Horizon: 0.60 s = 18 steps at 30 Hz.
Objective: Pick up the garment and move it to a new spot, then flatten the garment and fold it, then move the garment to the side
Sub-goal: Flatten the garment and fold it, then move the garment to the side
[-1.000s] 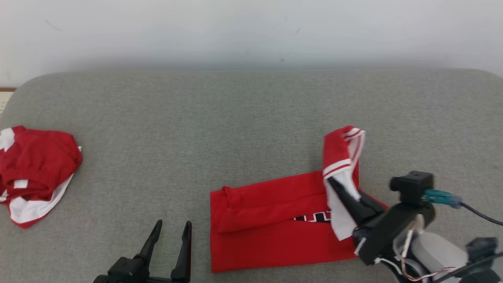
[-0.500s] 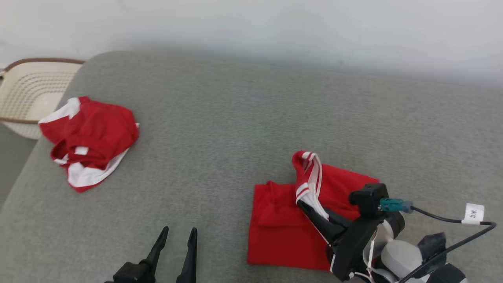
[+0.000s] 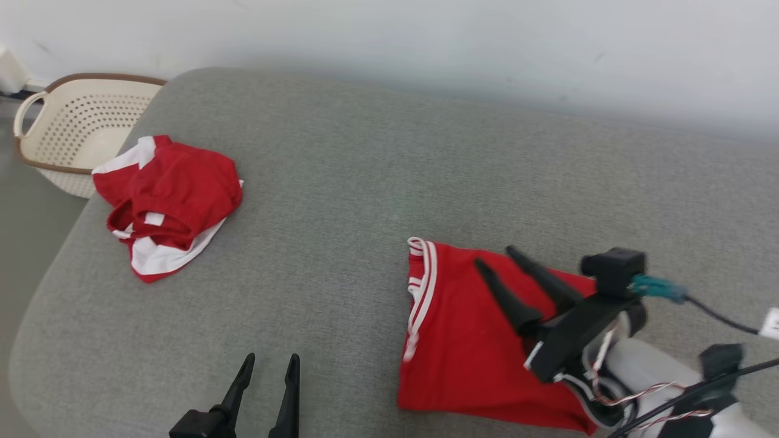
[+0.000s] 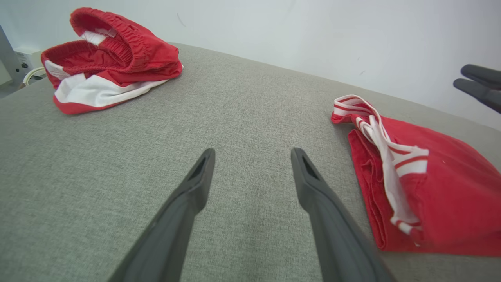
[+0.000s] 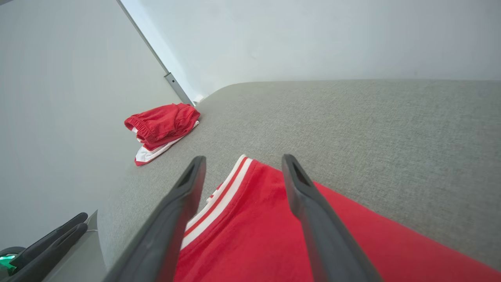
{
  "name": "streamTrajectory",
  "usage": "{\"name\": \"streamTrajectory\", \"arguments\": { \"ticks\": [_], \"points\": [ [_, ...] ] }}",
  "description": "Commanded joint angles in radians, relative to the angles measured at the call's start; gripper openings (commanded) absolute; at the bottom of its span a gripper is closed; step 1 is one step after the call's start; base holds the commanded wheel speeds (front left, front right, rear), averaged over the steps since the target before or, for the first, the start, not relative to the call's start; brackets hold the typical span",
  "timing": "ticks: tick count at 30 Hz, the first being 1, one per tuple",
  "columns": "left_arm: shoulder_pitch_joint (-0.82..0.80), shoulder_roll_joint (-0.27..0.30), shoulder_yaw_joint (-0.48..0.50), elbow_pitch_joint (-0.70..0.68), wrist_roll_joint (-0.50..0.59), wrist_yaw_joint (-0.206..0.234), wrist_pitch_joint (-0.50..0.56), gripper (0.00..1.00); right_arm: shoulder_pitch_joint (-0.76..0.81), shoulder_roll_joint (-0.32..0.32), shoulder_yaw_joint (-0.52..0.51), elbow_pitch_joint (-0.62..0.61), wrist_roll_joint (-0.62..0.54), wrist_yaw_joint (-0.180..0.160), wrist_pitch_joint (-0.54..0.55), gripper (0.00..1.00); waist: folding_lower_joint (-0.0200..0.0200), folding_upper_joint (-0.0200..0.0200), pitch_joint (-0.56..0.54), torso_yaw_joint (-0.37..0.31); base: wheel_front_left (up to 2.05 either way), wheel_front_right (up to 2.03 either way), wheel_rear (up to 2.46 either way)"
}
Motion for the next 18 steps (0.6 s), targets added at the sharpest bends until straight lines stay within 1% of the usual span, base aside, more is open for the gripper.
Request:
{"name": "streamTrajectory", "arguments": {
  "ticks": [1, 5, 8, 11, 18],
  "points": [
    [0.006, 0.001, 0.002, -0.003, 0.006, 0.004, -0.001, 1.0, 0.009, -0.017, -0.017, -0.005, 0.012, 0.0, -0.011, 1.0, 0.0, 0.0, 0.0, -0.024, 0.0, 0.0, 0.0],
    [-0.007, 0.001, 0.004, -0.009, 0.009, 0.005, -0.001, 1.0, 0.046, -0.063, -0.094, 0.027, 0.014, 0.0, -0.026, 1.0, 0.0, 0.0, 0.001, -0.059, 0.0, 0.0, 0.0],
    [-0.017, 0.001, 0.002, -0.013, 0.01, 0.007, -0.001, 1.0, 0.093, -0.068, -0.176, 0.082, 0.025, 0.0, -0.029, 1.0, 0.0, 0.0, 0.002, -0.079, 0.0, 0.0, 0.0],
    [-0.024, 0.001, 0.0, -0.014, 0.015, 0.005, -0.001, 1.0, 0.152, -0.053, -0.231, 0.123, 0.018, 0.0, -0.03, 1.0, 0.0, 0.0, 0.005, -0.088, 0.0, 0.0, 0.0],
    [-0.036, 0.001, -0.011, -0.021, 0.026, 0.002, -0.001, 1.0, 0.224, -0.005, -0.244, 0.158, 0.037, 0.0, -0.03, 1.0, 0.0, 0.0, 0.017, -0.071, 0.0, 0.0, 0.0]
  ]
}}
